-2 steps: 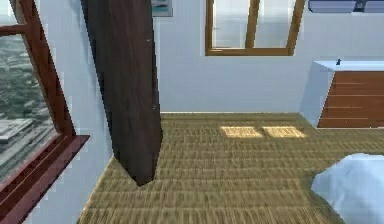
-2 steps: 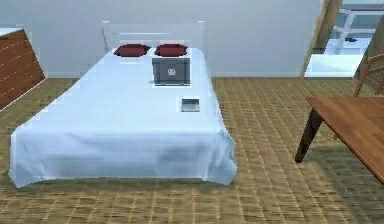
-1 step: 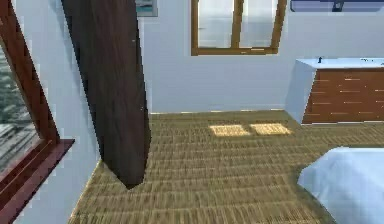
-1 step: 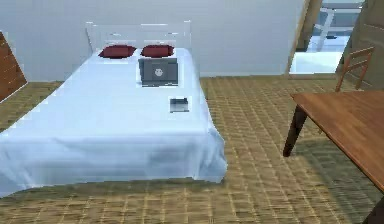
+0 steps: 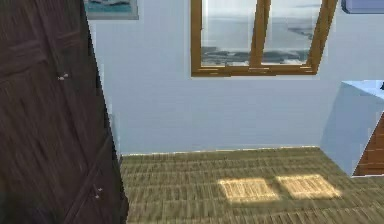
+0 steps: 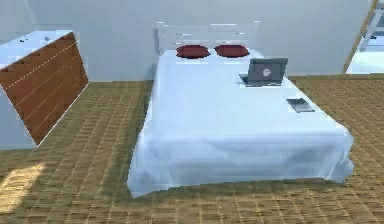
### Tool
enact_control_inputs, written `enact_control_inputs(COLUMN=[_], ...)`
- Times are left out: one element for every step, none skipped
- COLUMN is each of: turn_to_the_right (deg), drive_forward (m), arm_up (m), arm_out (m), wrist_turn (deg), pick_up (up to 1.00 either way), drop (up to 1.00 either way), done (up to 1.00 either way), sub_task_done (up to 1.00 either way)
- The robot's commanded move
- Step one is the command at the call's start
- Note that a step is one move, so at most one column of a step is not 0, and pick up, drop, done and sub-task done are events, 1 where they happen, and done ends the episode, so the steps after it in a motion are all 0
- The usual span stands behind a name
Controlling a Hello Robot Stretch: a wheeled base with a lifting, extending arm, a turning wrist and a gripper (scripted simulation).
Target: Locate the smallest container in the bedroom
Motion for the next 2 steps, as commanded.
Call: enact_control_inputs(turn_to_the_right=[0.0,3.0], drive_forward=[1.0,0.0], arm_up=[0.0,0.0], arm_out=[0.0,0.0], wrist_turn=[0.0,0.0], pick_up=[0.0,0.0], drop=[0.0,0.0], done=[0.0,0.0], sub_task_done=[0.0,0.0])
